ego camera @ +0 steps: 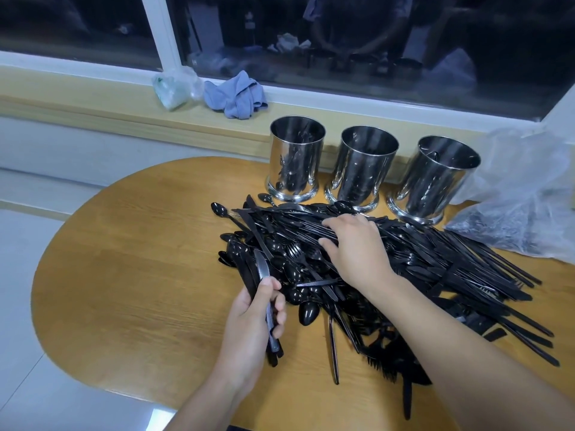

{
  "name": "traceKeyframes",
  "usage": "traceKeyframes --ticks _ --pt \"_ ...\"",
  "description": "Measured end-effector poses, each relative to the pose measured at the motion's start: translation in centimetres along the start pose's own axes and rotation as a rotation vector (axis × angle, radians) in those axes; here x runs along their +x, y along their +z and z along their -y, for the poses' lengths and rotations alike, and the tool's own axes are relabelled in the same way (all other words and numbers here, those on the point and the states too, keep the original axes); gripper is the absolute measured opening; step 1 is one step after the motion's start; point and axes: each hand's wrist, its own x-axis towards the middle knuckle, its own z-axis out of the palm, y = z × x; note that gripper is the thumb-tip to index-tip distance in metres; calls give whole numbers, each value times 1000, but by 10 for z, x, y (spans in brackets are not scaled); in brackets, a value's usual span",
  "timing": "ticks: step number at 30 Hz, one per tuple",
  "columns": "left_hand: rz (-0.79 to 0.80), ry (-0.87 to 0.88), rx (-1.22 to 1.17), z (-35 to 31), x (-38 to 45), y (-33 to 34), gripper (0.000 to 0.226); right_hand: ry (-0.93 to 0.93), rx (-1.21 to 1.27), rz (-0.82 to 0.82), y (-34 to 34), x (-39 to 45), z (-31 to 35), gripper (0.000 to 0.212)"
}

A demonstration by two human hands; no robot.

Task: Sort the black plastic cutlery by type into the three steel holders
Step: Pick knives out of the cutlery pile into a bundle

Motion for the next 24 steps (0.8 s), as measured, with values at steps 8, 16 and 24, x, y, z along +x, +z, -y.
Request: traceKeyframes --ticks 8,16,24 --pt "-13 -2 24 -2 0 2 40 -102 -184 -34 -2 -3 -15 18" --pt "6 -12 5 -3 -4 7 34 47 148 -35 -27 -52 -15 12" --pt "1 20 -31 -14 -7 24 28 358 918 149 -62 -108 14 17"
